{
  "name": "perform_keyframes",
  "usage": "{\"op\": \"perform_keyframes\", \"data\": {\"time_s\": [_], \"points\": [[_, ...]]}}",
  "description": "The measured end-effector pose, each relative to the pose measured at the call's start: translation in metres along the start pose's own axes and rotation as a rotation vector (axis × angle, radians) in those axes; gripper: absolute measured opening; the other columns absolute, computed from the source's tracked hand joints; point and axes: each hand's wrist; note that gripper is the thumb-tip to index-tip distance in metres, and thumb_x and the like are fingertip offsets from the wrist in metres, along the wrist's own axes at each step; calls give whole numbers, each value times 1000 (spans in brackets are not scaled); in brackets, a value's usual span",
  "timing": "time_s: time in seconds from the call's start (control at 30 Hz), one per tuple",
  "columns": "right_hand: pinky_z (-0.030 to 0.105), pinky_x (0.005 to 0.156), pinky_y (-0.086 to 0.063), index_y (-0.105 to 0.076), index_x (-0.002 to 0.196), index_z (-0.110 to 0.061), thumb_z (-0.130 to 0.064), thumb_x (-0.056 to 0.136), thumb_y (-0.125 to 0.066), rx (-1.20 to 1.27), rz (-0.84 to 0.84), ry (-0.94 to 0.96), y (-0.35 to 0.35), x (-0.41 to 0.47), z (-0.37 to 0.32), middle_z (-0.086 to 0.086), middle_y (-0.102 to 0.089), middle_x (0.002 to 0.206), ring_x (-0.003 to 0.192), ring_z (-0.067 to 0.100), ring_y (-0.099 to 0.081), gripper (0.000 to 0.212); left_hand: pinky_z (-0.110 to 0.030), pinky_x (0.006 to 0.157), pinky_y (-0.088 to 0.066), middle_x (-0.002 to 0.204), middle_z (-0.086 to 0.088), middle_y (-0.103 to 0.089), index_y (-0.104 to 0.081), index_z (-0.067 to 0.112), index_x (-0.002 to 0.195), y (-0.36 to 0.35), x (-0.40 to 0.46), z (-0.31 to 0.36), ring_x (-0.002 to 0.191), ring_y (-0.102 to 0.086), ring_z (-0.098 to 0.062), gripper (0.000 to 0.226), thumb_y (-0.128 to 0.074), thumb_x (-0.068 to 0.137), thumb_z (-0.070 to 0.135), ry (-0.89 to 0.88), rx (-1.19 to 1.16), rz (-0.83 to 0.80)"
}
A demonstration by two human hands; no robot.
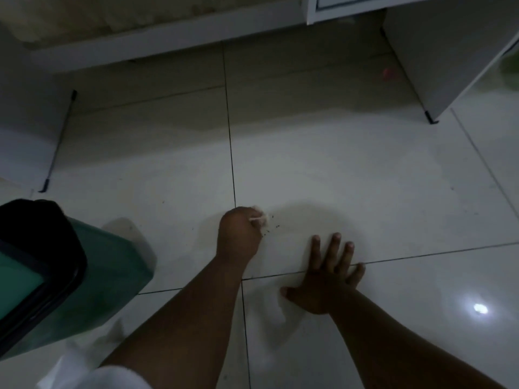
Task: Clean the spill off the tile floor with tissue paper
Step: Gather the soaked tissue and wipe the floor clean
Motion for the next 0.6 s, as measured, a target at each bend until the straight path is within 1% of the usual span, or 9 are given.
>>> {"op": "perform_keyframes", "data": {"time_s": [0.03, 0.07, 0.17, 0.23, 0.3, 0.37, 0.43, 0.5, 0.6], "points": [[70, 104, 22, 56, 126, -27, -92, 56, -50, -2, -1, -5, 0, 0, -1, 12, 69, 125, 116, 42, 60, 143, -32, 81, -56, 80, -12, -76, -78, 5, 76, -5, 4, 4, 77, -71, -25, 11, -70, 82, 1, -57, 40, -29], [70, 104, 22, 57, 125, -27, -92, 55, -50, -5, -4, -10, 0, 0, -1, 13, 69, 125, 114, 42, 62, 143, -33, 77, -57, 76, -11, -75, -77, 6, 73, -9, 5, 8, 74, -70, -25, 8, -74, 80, 5, -103, 72, -48], [70, 103, 22, 58, 123, -28, -93, 53, -49, -3, -16, -33, 1, 1, -2, 12, 69, 124, 109, 40, 65, 144, -28, 73, -51, 75, -7, -72, -76, 10, 70, -21, 3, 13, 73, -66, -21, 13, -82, 77, 19, -154, 135, -122], [70, 102, 24, 58, 123, -28, -93, 51, -49, -3, -22, -38, 1, 3, -2, 12, 69, 124, 109, 40, 65, 144, -31, 69, -51, 74, -5, -70, -73, 13, 68, -25, -3, 14, 72, -62, -19, 14, -80, 78, 20, -133, 148, -177], [69, 101, 25, 57, 123, -29, -94, 50, -49, -1, -19, -42, 1, 3, -3, 12, 69, 125, 110, 40, 65, 145, -33, 65, -51, 73, -4, -69, -71, 12, 65, -24, -14, 16, 70, -61, -19, 13, -78, 75, 18, -159, 169, -180], [69, 100, 26, 57, 124, -29, -94, 48, -49, -2, 0, -48, -1, 2, -3, 12, 68, 126, 112, 39, 64, 146, -30, 70, -49, 81, 1, -73, -74, 15, 74, -19, -29, 11, 78, -63, -18, 4, -78, 74, 18, -173, 196, -161], [68, 99, 28, 55, 127, -30, -95, 47, -48, -3, 23, -39, -2, 1, -3, 11, 67, 128, 113, 39, 64, 146, -29, 81, -46, 95, 5, -75, -76, 20, 88, -13, -46, 2, 90, -63, -19, 12, -78, 76, 20, -160, 238, -151], [69, 101, 26, 54, 128, -30, -95, 48, -49, 7, 32, -22, -3, -1, -2, 11, 66, 129, 113, 38, 64, 146, -29, 89, -49, 101, 3, -76, -78, 18, 95, -11, -62, -9, 96, -65, -20, 19, -81, 77, 14, -106, 190, -124], [71, 104, 21, 54, 128, -29, -93, 50, -49, 9, 39, -26, -2, -3, -3, 12, 66, 129, 114, 40, 62, 145, -18, 86, -49, 98, 3, -74, -79, 19, 97, -4, -88, -19, 97, -61, -17, 23, -82, 76, 8, 17, 106, -49]]}}
Point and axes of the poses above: each hand's wrist, its own x-axis towards the middle knuckle, its own y-axis out of the back of the hand, z = x × y
